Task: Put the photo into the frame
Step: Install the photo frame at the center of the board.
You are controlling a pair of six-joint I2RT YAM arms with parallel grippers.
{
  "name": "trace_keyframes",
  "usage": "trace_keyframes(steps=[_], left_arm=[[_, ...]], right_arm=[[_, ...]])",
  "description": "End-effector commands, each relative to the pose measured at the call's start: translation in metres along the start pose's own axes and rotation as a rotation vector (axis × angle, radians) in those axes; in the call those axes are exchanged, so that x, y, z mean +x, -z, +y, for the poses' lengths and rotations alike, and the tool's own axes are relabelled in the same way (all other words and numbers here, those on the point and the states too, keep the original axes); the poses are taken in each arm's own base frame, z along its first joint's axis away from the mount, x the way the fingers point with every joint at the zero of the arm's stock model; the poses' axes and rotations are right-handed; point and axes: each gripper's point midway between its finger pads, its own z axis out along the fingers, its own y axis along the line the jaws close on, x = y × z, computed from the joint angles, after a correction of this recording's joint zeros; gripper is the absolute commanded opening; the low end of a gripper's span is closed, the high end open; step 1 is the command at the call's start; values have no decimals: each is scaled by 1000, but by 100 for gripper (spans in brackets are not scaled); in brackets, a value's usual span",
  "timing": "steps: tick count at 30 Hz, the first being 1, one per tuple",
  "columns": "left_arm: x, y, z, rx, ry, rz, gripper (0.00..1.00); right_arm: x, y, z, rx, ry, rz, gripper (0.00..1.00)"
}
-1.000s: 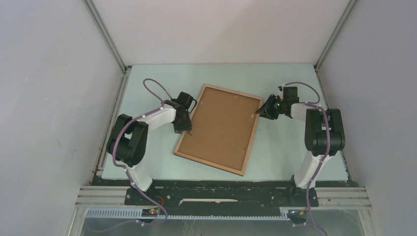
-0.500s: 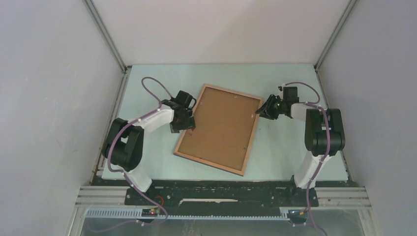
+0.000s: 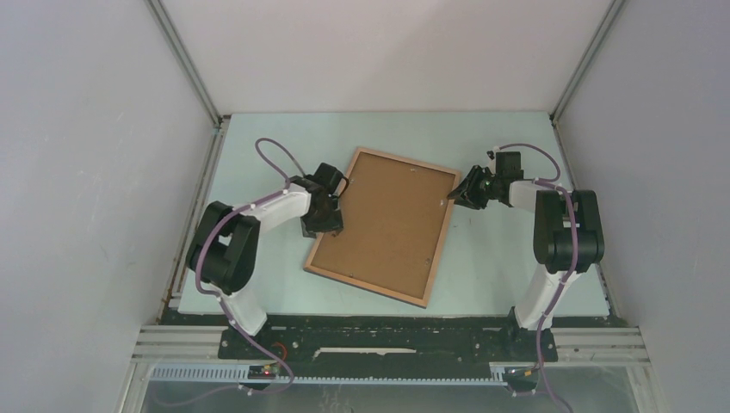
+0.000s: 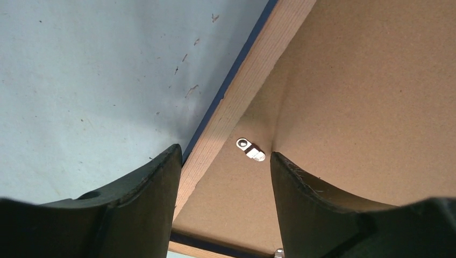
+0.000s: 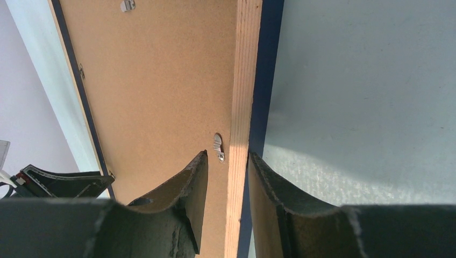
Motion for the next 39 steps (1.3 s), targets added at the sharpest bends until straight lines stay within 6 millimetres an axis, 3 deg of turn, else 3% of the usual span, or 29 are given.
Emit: trace_keyframes(steps=[1,4,19,29,39], left_arm=[[-10,1,-7,-2,19,-22,64],[-8,-1,-6,-8,18,-18,62],[-13,-1,10,-47,22,-27,26],[-20,-6,21,-68,57,-29,15],[-22,4,24,-61,60,-59,4]], right_arm=[[-6,6,18,-56,29,-23,41],[-6,7,19,-56,29,-23,41],[-6,6,19,-59,29,-22,41],[-6,6,19,-62,29,-22,41],[-6,6,20,-64,31,-22,41]])
